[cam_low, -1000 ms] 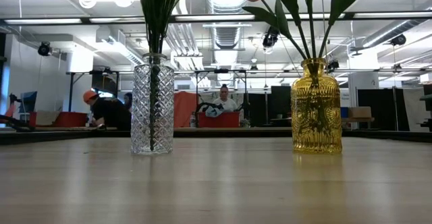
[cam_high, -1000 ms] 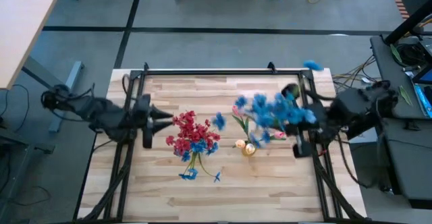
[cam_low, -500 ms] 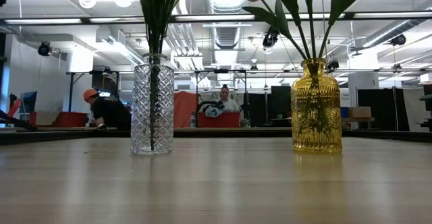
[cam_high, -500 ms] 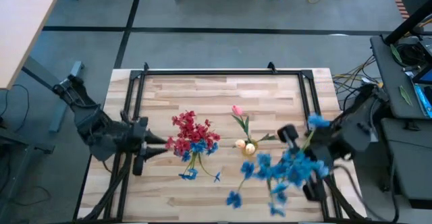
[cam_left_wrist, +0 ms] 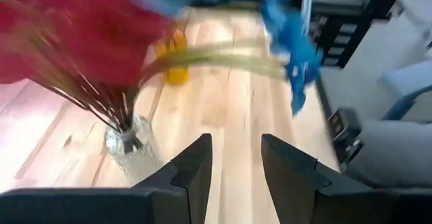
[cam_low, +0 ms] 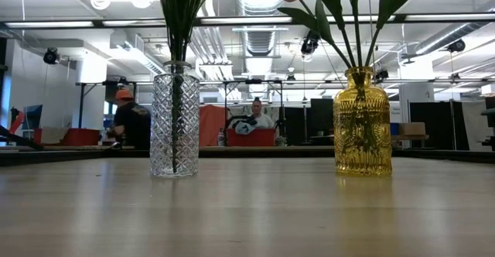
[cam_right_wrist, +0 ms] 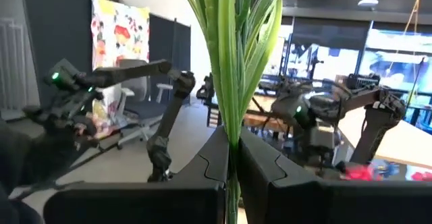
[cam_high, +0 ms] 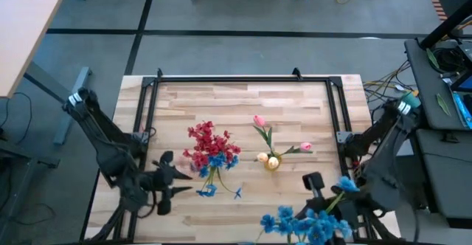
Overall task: Sort flowers into vase by color
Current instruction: Put the blue flower into the transparent vase
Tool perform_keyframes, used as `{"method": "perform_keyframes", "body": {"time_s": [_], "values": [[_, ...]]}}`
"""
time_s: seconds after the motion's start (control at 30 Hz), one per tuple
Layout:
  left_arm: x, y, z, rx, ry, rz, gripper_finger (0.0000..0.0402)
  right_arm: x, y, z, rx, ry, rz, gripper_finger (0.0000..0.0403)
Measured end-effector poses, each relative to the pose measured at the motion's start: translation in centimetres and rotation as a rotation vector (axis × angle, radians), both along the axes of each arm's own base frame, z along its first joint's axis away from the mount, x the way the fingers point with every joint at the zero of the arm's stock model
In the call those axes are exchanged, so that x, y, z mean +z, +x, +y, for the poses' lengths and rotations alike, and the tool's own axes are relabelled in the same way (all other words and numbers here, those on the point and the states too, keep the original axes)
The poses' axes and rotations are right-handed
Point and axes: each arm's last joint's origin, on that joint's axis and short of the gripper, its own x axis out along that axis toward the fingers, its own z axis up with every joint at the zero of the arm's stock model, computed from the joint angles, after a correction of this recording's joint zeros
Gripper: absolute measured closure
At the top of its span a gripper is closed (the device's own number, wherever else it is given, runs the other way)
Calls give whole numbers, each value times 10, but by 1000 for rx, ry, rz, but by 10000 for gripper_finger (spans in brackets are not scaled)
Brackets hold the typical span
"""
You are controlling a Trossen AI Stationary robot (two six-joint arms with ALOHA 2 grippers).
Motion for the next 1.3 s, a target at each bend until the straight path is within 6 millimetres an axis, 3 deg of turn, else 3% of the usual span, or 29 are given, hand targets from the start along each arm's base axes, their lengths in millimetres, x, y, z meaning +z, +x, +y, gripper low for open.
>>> {"method": "perform_keyframes", "body": {"time_s": [0.4,0.53,0.7,0.83,0.93,1.13,1.3], "values": [[-53,21,-46,-70,148,80,287,-78,31,31,-204,30,-180,390],[-59,17,-67,-205,240,30,287,-97,43,41,-299,14,-201,390],[-64,3,-75,-228,330,-74,287,-106,66,41,-373,7,-192,390],[-71,1,-69,-498,272,-231,291,-109,84,36,-407,3,-192,390],[-81,-2,-50,-629,222,-382,309,-114,94,30,-432,-7,-183,390],[-100,-11,0,-424,165,-449,349,-127,112,19,-471,-18,-164,390],[-119,-12,28,-211,152,-401,355,-134,128,2,-517,-7,-155,390]]}}
